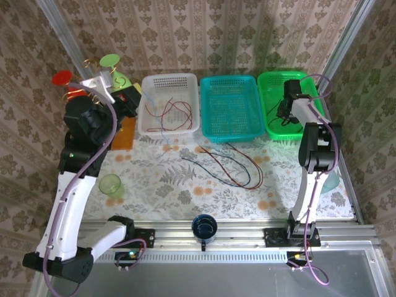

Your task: Untangle the cables

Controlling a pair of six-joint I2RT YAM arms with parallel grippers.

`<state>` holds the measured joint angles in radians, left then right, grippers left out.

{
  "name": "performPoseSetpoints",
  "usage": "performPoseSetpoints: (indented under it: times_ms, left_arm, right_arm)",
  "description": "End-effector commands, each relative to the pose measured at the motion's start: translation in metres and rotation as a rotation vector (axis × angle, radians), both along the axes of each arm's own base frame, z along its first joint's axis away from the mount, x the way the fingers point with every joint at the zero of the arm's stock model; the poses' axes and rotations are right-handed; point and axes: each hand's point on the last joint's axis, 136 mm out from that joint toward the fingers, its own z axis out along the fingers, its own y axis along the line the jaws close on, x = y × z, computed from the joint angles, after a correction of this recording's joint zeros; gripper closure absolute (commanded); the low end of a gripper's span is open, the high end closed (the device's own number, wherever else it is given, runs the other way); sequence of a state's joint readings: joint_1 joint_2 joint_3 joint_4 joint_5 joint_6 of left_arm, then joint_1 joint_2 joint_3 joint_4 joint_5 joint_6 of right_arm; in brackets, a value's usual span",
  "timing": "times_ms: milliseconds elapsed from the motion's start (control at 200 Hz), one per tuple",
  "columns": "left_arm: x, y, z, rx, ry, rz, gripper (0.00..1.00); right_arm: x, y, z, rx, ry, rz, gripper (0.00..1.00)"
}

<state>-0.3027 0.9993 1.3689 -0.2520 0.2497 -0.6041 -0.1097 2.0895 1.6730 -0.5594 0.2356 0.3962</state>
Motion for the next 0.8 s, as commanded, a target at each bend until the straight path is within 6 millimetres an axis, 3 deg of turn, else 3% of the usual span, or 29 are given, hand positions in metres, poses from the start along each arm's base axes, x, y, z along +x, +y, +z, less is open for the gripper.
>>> performPoseSetpoints:
  times_ms: [0, 145, 310, 335, 475, 595, 795]
  left_arm:
    - [-0.008, -0.013, 0.027, 0.024, -0.075, -0.049, 1.00]
    - [-0.006, -0.032, 0.053, 0.005, -0.128, -0.098, 1.00]
    - [0.003, -0.058, 0.081, 0.019, -0.191, -0.153, 1.00]
    - [-0.001, -0.070, 0.085, 0.014, -0.200, -0.193, 1.00]
    - [0.012, -0.097, 0.108, 0.013, -0.245, -0.257, 1.00]
    - [0.031, -0.118, 0.125, -0.007, -0.272, -0.306, 1.00]
    - [0.068, -0.150, 0.149, -0.084, -0.341, -0.360, 1.00]
  right_arm:
    - [0.002, 0.000, 0.079, -0.005, -0.196, -0.001, 0.40]
    - [-0.009, -0.004, 0.118, -0.036, -0.263, -0.012, 0.19]
    - [-0.022, 0.005, 0.143, 0.030, -0.332, 0.002, 0.04]
    - [-0.024, 0.008, 0.146, 0.042, -0.341, 0.011, 0.00]
    - [-0.032, 0.003, 0.153, 0.066, -0.356, -0.013, 0.00]
    - [-0.038, 0.010, 0.163, 0.132, -0.401, -0.008, 0.00]
    - [-0.060, 0.022, 0.157, 0.192, -0.409, -0.008, 0.00]
